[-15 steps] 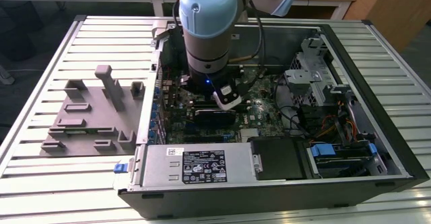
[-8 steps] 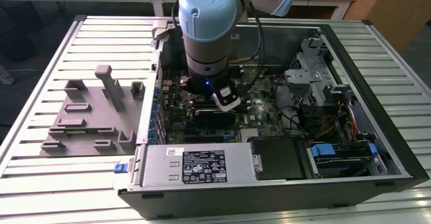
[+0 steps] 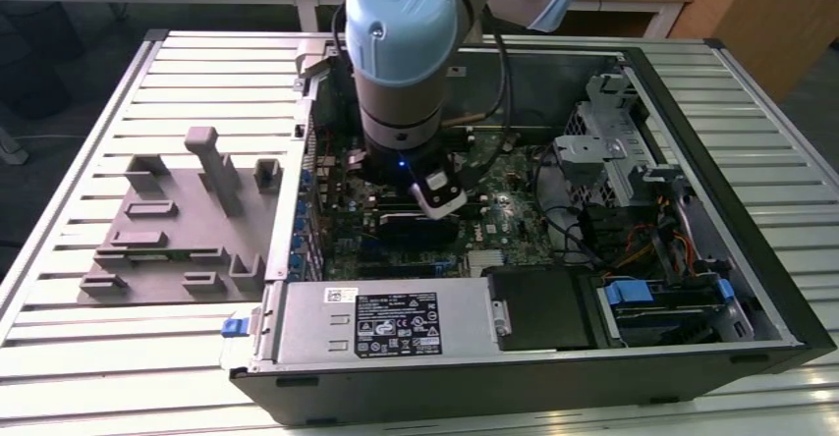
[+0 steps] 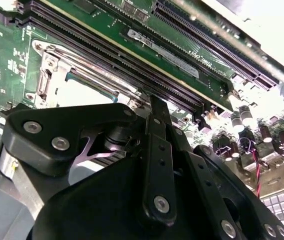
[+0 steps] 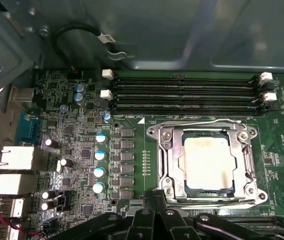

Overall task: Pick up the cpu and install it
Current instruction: 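Install the second cpu locking lever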

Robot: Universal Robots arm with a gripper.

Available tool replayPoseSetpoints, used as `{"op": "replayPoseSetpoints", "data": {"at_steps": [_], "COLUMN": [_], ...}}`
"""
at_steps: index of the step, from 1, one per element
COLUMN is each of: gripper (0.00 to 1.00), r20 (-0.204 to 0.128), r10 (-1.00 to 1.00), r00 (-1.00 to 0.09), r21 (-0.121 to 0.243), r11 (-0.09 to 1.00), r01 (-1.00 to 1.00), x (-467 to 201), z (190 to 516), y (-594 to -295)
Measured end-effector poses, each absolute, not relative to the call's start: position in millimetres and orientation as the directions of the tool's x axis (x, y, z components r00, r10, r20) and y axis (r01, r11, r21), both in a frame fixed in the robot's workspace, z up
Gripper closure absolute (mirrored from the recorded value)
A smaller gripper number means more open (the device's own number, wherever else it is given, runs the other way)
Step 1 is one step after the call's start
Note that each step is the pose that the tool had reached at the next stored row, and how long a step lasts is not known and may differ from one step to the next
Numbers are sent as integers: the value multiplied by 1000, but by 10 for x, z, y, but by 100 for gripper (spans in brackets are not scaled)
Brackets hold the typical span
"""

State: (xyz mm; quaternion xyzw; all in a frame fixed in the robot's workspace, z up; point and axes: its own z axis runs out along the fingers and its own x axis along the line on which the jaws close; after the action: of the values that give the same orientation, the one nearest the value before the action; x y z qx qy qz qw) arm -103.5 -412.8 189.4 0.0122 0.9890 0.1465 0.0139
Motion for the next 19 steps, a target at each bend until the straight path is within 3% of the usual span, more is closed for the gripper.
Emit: {"op": "replayPoseSetpoints", "data": {"at_steps": [19], "gripper": [89], "r20": [-24], "r10": [22], "r00": [-999], "r21": [286], "r11": [958], "r01": [15], "x": [-1076], "z": [1876], "y": [-4121]}}
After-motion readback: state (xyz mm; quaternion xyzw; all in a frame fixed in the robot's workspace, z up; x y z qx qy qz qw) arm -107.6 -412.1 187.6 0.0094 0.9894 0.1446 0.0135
